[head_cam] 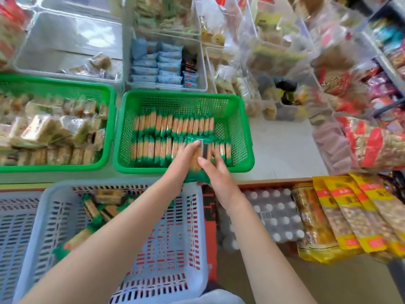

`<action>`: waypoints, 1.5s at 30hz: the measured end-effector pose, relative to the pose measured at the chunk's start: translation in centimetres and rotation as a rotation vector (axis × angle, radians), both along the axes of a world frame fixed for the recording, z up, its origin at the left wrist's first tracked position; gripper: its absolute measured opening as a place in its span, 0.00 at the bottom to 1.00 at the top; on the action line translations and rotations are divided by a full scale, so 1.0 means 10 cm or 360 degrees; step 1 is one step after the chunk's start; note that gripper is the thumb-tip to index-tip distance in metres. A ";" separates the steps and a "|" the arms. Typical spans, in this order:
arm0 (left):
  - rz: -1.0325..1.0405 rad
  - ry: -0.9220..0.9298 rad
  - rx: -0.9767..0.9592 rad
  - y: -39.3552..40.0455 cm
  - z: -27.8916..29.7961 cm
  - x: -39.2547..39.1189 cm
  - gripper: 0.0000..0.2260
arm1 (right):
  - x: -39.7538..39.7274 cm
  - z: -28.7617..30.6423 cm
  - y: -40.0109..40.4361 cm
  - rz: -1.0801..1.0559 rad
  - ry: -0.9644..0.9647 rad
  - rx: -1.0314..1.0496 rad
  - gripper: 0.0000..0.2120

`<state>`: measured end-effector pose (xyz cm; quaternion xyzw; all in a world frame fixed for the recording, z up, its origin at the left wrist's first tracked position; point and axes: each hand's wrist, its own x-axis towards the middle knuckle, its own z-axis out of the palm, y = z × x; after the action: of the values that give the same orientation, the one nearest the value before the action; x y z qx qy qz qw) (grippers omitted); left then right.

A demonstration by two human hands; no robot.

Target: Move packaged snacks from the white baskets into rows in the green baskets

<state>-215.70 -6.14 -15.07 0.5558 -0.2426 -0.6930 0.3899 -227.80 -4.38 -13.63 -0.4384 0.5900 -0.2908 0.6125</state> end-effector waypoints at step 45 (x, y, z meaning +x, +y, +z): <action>-0.0460 -0.1950 -0.0156 -0.45 -0.92 0.00 0.24 | -0.33 -1.18 -2.44 0.0762 0.2092 -0.0838 0.22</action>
<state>-215.74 -10.63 -24.25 0.7949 -0.5260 -0.2827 0.1076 -231.13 -28.83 -25.41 -0.7706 0.6337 0.0408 0.0549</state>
